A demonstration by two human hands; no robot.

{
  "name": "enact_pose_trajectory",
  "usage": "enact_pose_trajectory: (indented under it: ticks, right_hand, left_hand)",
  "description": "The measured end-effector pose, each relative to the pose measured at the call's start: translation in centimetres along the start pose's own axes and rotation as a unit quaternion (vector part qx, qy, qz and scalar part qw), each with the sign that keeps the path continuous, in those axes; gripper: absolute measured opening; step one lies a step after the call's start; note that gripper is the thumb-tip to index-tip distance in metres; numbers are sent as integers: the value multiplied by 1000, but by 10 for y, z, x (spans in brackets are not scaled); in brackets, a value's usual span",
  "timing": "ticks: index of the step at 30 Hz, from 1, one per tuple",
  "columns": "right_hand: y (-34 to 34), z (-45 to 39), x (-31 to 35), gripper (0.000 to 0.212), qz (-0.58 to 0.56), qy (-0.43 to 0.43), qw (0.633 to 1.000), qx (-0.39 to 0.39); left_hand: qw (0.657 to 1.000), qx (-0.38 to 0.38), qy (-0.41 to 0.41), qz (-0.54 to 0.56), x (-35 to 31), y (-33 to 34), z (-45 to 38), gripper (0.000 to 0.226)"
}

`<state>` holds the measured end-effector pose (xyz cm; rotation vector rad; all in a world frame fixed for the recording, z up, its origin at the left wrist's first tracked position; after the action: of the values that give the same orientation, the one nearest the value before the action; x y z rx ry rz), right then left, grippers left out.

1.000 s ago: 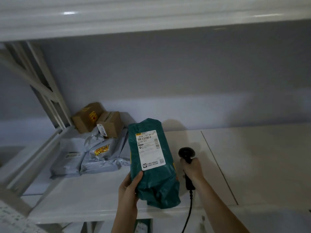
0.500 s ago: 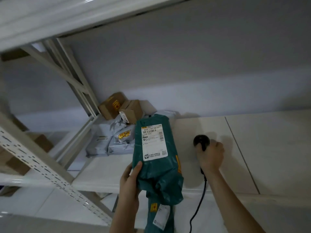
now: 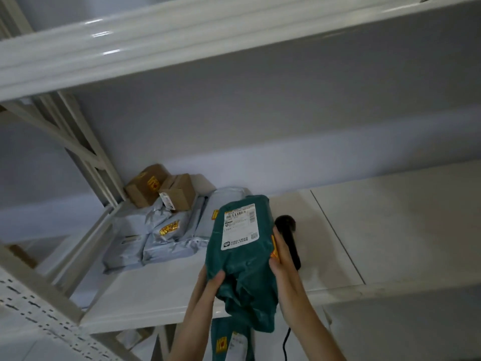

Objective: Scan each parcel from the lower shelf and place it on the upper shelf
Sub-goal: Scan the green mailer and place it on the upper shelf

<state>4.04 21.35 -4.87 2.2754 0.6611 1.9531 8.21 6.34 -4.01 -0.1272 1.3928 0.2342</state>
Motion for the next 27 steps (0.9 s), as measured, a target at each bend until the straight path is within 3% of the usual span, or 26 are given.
enact_pose_trajectory:
  ticks: [4, 11, 15, 20, 27]
  right_hand:
    - [31, 27, 14, 56, 38, -20, 999, 10]
    - [83, 92, 17, 59, 51, -19, 999, -1]
    - [101, 127, 7, 64, 53, -16, 998, -26]
    - [113, 160, 16, 64, 74, -24, 996, -38]
    - [150, 184, 50, 63, 139, -100, 985, -24]
  left_hand:
    - [998, 47, 41, -8, -8, -19, 34, 51]
    - [995, 5, 95, -17, -7, -68, 81, 45]
    - [996, 2, 93, -12, 2, -82, 107, 61]
    - [993, -5, 112, -23, -4, -90, 144, 59]
    - [980, -124, 151, -26, -23, -117, 192, 60]
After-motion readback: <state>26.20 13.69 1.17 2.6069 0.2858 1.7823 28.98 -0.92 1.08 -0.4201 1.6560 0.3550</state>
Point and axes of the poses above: each hand's wrist, its own z-axis away from the middle knuckle, its own y-axis out of the palm, x = y × z, the point moved 3 cm from there along -z, towards the middle knuckle, and after that the axes turned 9 degrees about -z, right-handed, at the moved point
